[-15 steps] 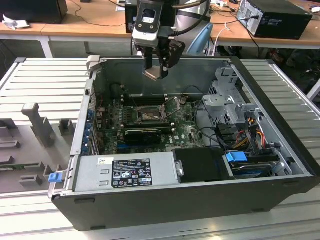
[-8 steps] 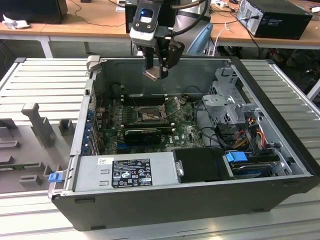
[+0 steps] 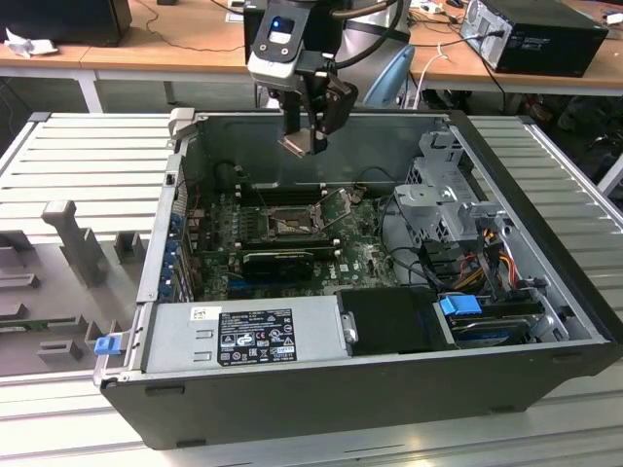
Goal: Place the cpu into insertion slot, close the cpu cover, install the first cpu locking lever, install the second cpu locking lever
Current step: 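Place the cpu into insertion slot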
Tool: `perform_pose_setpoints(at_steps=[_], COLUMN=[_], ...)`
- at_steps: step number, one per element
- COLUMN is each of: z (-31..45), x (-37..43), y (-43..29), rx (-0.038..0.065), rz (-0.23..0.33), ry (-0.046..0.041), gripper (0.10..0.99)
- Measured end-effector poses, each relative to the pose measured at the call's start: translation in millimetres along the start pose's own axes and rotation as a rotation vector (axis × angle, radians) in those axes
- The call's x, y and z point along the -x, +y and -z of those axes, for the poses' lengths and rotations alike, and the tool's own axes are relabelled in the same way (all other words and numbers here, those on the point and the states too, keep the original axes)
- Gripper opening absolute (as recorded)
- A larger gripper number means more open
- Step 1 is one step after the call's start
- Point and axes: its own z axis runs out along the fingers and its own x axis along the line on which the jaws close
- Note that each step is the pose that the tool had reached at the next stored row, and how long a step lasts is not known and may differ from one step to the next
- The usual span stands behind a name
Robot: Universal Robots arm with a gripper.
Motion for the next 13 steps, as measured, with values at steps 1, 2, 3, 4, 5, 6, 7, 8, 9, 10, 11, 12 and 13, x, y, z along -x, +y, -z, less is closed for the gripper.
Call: perform_pose_setpoints(at_steps=[1, 2, 3, 4, 5, 6, 7, 8, 9, 10, 11, 12, 13], z=[0.0, 0.0, 0.0, 0.0, 0.0, 0.0, 0.0, -0.1, -0.1, -0.2, -0.3, -0.3, -0.5], x=[0.0, 0.0, 0.0, 0.0, 0.0, 0.0, 0.0, 0.0, 0.0, 0.0, 0.0, 0.0, 0.0], y=[0.0, 0.0, 0.0, 0.0, 0.0, 0.0, 0.0, 0.0, 0.0, 0.0, 0.0, 0.0, 0.0], rx=[0.000, 0.000, 0.000, 0.001, 0.001, 0.001, 0.001, 0.001, 0.001, 0.002, 0.002, 0.002, 0.003], rz=[-0.009, -0.021, -0.028, -0.034, -0.041, -0.046, -0.061, -0.069, -0.077, -0.092, -0.103, -0.115, -0.131], ry=[-0.0008, -0.0019, -0.0025, -0.0031, -0.0037, -0.0042, -0.0055, -0.0061, -0.0069, -0.0083, -0.0092, -0.0104, -0.0117], gripper=[0.529, 0.529, 0.529, 0.529, 0.529, 0.529, 0.529, 0.529, 0.529, 0.529, 0.529, 0.529, 0.529])
